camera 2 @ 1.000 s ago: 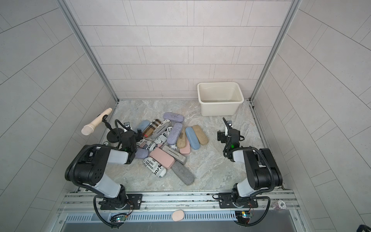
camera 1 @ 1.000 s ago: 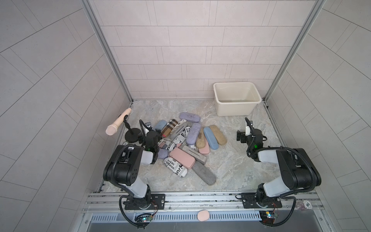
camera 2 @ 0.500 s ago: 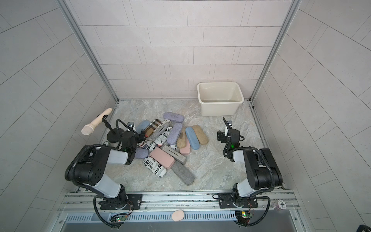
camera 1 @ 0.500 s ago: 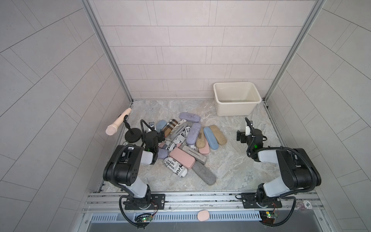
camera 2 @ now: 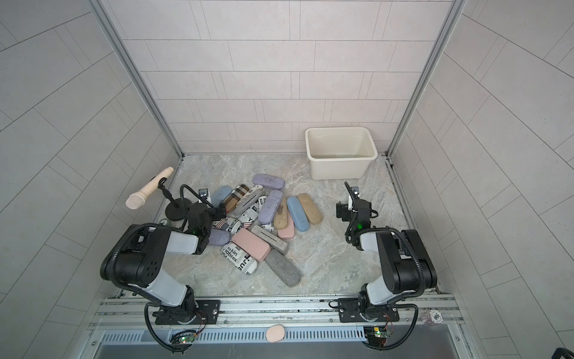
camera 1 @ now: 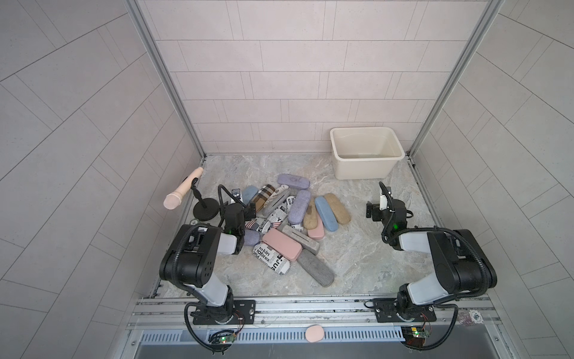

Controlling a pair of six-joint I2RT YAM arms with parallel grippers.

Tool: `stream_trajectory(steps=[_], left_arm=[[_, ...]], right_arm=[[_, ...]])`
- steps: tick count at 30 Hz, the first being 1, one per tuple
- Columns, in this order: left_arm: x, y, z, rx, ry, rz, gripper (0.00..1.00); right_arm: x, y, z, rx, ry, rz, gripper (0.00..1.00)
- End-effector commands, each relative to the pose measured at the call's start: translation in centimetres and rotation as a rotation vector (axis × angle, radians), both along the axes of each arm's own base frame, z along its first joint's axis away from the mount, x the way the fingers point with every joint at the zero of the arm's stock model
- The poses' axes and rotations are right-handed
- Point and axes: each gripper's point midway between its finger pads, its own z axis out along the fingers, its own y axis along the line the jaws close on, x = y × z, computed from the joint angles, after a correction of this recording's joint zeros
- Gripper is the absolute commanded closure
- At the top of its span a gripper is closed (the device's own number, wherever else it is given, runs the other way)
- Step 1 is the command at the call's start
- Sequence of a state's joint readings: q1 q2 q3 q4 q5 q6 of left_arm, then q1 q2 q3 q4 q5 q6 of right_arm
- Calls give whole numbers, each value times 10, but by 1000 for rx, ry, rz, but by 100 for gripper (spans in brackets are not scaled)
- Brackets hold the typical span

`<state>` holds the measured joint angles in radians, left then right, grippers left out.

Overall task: Put the glasses cases into the storage boxes
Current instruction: Adjust the storage box at the center of the board.

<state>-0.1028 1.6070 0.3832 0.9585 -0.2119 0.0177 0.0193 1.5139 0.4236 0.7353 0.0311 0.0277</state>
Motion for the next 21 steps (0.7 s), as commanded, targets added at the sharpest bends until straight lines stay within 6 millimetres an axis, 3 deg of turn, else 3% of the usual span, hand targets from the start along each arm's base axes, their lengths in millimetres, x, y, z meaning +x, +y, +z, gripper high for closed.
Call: stream_trajectory(steps=[1, 5, 8, 10, 15, 18, 21], left_arm=[[0, 8, 14, 18, -33, 41, 0], [-6, 5, 42, 40, -33, 40, 0], [-10, -4, 74, 38, -65, 6, 0], [-12, -8, 104, 27, -103, -7, 0], [-13, -23, 171, -71, -98, -40, 0], [-16, -31, 218, -188, -123, -37, 0], [-27, -41, 268, -369, -187, -73, 0]], right_arm=[[0, 0, 5, -23, -13, 3, 0], [4, 1, 30, -32, 37, -8, 0], [4, 6, 54, -36, 41, 6, 0], [0, 9, 76, -27, 18, 7, 0], [-14, 4, 156, 76, -44, -72, 0], [-31, -11, 189, 239, -89, -218, 0], [-49, -39, 201, 402, -124, -447, 0]])
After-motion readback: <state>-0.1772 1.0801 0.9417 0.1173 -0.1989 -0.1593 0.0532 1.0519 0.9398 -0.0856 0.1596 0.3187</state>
